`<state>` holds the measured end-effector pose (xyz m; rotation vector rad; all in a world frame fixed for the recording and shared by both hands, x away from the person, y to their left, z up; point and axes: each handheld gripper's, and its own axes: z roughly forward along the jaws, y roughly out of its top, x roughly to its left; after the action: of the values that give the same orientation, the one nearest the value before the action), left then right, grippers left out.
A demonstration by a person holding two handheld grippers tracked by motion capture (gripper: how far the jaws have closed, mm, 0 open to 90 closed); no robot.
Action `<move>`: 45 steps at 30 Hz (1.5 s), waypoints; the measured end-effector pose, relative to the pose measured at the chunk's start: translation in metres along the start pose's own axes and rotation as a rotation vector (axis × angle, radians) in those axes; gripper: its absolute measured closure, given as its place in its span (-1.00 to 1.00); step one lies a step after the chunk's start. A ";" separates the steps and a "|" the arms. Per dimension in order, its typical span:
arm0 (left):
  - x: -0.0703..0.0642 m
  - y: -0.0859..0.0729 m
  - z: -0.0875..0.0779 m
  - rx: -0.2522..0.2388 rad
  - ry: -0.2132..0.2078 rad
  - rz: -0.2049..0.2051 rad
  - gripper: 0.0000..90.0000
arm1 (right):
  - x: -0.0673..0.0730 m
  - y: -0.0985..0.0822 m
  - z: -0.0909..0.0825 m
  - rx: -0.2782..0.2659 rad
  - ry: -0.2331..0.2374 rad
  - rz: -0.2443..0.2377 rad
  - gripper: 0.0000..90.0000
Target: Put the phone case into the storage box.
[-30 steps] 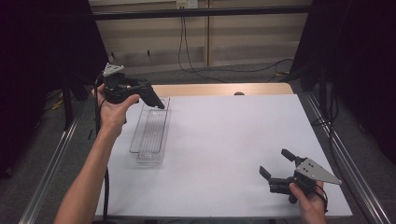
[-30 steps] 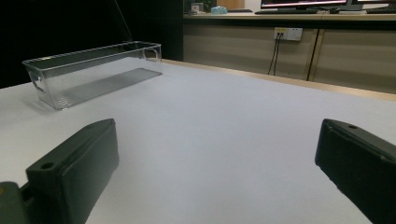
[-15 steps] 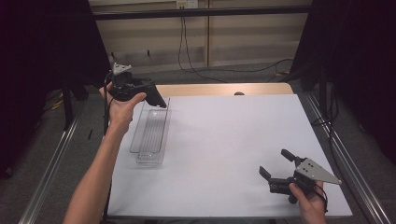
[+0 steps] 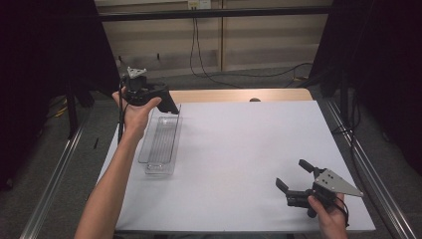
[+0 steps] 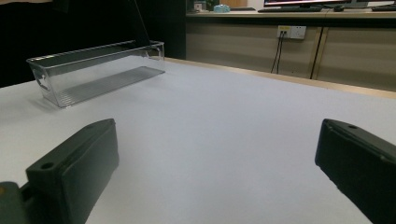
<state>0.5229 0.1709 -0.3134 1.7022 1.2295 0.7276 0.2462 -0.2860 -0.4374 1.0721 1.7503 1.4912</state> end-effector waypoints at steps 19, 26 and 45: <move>0.000 -0.005 0.019 0.037 0.059 -0.030 -0.69 | 0.000 0.000 0.000 0.000 0.002 0.001 -1.00; -0.004 -0.008 0.026 0.050 0.074 -0.025 -0.69 | 0.000 0.000 -0.001 -0.002 0.002 -0.003 -1.00; -0.003 -0.016 0.041 0.069 0.113 -0.021 -0.69 | -0.001 0.000 -0.001 -0.002 0.004 0.003 -1.00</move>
<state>0.5496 0.1565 -0.3458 1.7210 1.3625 0.7857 0.2456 -0.2876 -0.4374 1.0717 1.7499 1.4980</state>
